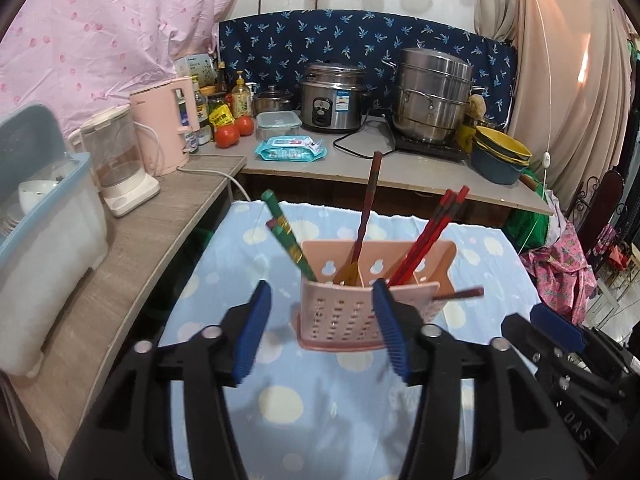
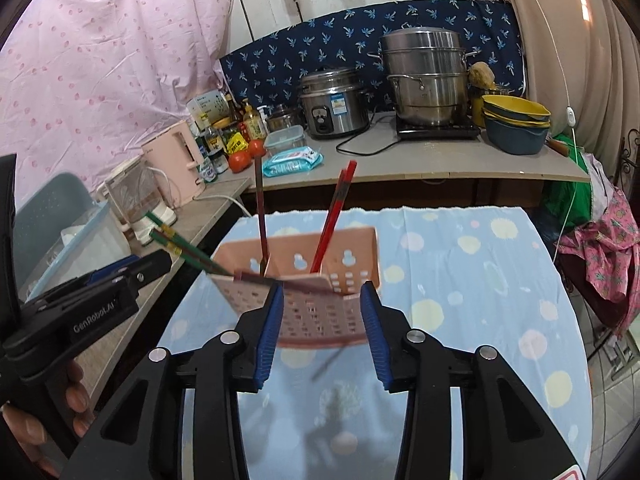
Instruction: Organize utensils
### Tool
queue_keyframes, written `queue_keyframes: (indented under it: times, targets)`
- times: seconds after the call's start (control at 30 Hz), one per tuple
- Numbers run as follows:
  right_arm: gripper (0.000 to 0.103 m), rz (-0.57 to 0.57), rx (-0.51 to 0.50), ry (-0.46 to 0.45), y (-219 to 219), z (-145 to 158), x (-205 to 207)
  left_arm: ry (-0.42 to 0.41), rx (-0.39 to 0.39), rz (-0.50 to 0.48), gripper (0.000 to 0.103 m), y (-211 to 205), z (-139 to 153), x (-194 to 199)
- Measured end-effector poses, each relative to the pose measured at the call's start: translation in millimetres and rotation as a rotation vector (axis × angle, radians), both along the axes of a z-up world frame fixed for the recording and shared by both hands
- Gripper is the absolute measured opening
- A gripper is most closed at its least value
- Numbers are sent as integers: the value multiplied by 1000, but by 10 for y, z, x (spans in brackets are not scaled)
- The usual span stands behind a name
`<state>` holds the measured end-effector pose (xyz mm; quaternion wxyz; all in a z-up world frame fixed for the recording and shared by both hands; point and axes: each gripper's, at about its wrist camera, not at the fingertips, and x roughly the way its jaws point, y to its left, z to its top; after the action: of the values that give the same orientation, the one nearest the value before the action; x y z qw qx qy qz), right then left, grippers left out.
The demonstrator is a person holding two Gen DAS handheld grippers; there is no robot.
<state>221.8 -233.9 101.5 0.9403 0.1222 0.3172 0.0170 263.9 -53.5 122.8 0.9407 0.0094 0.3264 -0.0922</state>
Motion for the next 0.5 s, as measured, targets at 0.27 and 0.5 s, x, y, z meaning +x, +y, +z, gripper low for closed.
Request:
queue_keyframes:
  times: [0.27,0.5]
  targets:
    - [45,7,-22,49,106,-141,-304,37,10,3,59,29,-148,-246]
    - [46,14,-29,83,169,-258,-460,58,32,20,71,50,-286,-384]
